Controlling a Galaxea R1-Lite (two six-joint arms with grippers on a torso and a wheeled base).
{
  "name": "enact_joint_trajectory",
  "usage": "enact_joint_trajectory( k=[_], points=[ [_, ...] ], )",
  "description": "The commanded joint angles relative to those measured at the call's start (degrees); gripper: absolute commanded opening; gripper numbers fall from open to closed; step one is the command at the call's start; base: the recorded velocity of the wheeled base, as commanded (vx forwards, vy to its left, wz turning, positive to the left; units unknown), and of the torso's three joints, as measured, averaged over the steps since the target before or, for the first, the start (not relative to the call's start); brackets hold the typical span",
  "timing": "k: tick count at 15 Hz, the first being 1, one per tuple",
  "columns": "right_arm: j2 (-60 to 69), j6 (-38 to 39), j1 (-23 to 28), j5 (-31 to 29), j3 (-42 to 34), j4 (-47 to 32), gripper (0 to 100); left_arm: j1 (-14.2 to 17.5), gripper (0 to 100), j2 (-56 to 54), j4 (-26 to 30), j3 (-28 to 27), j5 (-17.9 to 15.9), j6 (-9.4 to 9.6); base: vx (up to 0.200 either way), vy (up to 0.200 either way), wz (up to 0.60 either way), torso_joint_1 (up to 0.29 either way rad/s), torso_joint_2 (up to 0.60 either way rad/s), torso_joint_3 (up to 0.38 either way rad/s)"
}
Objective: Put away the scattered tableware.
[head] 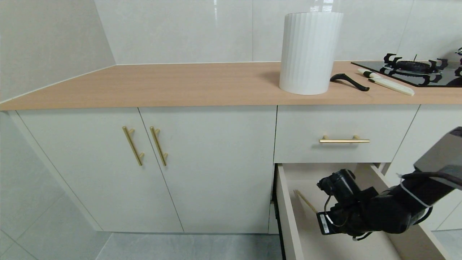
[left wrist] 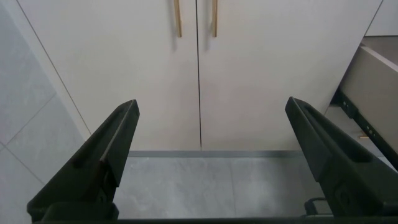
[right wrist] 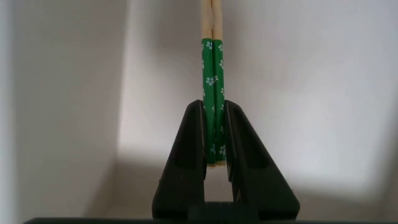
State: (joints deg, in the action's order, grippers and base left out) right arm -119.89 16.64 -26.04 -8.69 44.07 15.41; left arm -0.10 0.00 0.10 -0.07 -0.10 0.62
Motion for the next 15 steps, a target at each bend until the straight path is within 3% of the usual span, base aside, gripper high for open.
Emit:
enact_joint_trajectory(
  k=[1, 5, 14, 15],
  points=[
    [-8.87, 0.15, -1.03, -0.71, 2.16, 0.41, 0, 0.01, 100, 0.09, -0.01, -0.01, 0.01, -0.01, 0.000, 0.000, 0.00, 0.000, 0.00, 0.000],
    [-14.31, 0.41, -1.73, -6.43, 4.01, 3.58, 0, 0.01, 100, 0.09, -0.01, -0.01, 0.01, -0.01, 0.000, 0.000, 0.00, 0.000, 0.00, 0.000],
    [-15.46, 3.57, -1.73, -8.10, 5.41, 7.62, 0, 0.01, 100, 0.09, -0.01, 0.07, 0.01, -0.01, 0.000, 0.000, 0.00, 0.000, 0.00, 0.000],
    [-15.46, 3.57, -1.73, -8.10, 5.41, 7.62, 100, 0.01, 100, 0.09, -0.01, 0.07, 0.01, -0.01, 0.000, 0.000, 0.00, 0.000, 0.00, 0.000]
  ],
)
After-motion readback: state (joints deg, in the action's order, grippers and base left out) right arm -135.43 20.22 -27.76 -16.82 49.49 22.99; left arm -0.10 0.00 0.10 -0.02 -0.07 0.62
